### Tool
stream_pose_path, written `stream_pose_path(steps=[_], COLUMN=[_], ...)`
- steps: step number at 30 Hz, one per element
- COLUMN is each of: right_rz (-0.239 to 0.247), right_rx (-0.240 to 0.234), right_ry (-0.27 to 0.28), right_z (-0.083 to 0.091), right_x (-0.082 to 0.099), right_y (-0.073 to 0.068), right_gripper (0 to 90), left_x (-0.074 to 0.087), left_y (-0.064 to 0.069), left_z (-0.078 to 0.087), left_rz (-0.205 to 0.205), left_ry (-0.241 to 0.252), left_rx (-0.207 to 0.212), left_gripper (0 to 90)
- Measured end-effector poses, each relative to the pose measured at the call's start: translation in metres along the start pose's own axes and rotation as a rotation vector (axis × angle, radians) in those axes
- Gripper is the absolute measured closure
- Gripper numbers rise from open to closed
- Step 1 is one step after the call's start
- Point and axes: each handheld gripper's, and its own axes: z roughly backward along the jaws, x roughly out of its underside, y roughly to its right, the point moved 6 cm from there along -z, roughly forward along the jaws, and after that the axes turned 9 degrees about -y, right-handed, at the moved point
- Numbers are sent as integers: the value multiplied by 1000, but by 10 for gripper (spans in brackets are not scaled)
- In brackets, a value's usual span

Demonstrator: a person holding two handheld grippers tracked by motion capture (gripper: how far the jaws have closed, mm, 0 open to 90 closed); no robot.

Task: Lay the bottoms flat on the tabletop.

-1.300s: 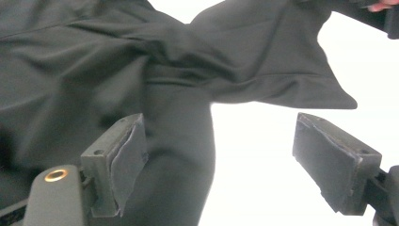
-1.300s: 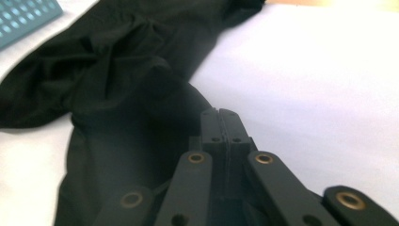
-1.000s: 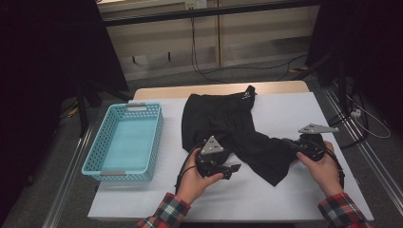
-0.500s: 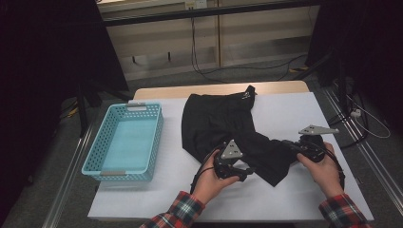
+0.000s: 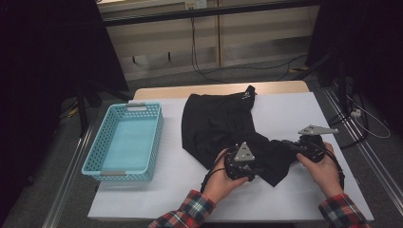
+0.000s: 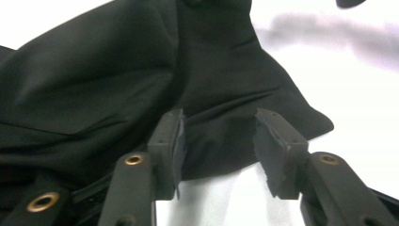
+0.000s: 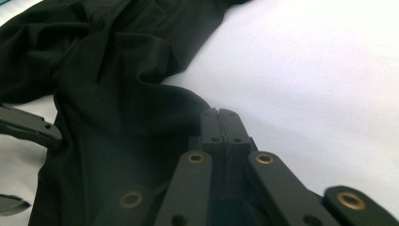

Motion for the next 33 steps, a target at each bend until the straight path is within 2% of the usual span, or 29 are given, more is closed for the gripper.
stream_pose_path(steps=[2,4,5,8,9,10,12,14,15,16,18,19,20,26,30,33], right_rz=[0,1,1,3,4,4,4,4,4,5,-1,-5,-7,44,85,103], right_rx=[-2,-1,-2,-5,-5,-6,-11,-14,-15,-17,-26,-35,-43,-98,-135,-148], right_ry=[0,-1,-1,0,-1,-2,-2,-1,-1,-1,1,3,1,-45,-76,-74], right_z=[0,0,0,0,0,1,1,2,2,3,6,7,9,15,14,18], right_x=[0,0,0,0,0,0,0,0,0,1,2,2,4,15,20,21], right_y=[0,0,0,-1,-1,-2,-3,-4,-4,-4,-5,-6,-8,-30,-48,-58], right_gripper=[900,900,900,900,900,900,900,900,900,900,900,900,900,900,900,900], left_x=[1,3,4,4,5,5,5,7,8,9,11,13,14,18,31,41], left_y=[0,1,1,6,7,7,7,6,5,5,6,6,6,5,3,2], left_z=[-1,-2,-3,-2,-2,-1,0,2,6,8,17,23,29,62,77,85], left_rz=[-8,4,7,-18,-13,-17,16,34,32,49,53,41,51,74,75,89], left_ry=[-20,-54,-56,-59,-60,-65,-69,-71,-81,-68,-57,-62,-50,-16,-31,-31], left_rx=[-5,-3,1,31,28,28,58,71,82,91,103,107,116,132,119,113], left_gripper=[593,652,714,854,893,900,900,900,900,900,900,900,900,900,900,900])
